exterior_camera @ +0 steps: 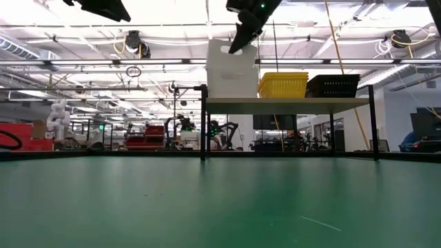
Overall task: Stack baskets on shelf by color
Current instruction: Stack the top white bin into the other white bin on the shelf
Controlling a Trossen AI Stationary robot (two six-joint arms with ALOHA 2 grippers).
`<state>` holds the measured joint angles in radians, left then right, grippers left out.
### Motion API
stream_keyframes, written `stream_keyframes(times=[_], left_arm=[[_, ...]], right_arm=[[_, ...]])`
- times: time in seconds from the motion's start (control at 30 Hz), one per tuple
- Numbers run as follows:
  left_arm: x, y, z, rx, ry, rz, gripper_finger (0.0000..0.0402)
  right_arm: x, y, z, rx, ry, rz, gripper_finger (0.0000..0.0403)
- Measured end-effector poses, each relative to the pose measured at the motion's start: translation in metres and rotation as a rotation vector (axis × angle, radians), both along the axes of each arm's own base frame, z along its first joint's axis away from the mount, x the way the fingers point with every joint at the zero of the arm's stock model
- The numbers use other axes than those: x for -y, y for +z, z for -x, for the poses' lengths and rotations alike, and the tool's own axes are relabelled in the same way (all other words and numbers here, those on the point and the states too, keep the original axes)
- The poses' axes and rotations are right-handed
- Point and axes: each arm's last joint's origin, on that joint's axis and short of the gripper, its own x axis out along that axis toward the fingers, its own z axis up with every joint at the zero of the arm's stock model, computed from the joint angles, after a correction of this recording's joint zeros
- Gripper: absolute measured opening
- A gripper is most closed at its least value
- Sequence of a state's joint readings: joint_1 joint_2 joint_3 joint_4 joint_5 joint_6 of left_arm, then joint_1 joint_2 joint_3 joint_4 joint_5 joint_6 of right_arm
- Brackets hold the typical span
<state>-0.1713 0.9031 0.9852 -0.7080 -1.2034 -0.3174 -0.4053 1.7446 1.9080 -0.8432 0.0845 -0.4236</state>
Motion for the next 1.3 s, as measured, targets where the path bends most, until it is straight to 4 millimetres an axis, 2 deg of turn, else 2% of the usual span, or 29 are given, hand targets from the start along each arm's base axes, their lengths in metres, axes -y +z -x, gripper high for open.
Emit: stream_keyframes(times=[0.23,0.6,0.93,1.3], left_arm=[[-0.001,0.000,0.000,0.001,0.004,0.000,0.0182],[-0.001,0.000,0.000,0.002,0.004,0.001,0.0182],[-0.001,0.000,0.000,0.002,0.004,0.001,0.0182],[-0.001,0.000,0.000,0.011,0.006,0.005,0.0182]], right_arm=[[0.000,-0.013,0.001,-0.063,-0.045,-0.003,0.0000],[-0.013,-0.004,0.007,-0.060,-0.085,-0.002,0.0000],[-0.027,-0.003,0.005,-0.062,-0.065,-0.022,0.0000],[-0.028,-0.006,0.008,-0.074,-0.103,-0.065,0.0002]])
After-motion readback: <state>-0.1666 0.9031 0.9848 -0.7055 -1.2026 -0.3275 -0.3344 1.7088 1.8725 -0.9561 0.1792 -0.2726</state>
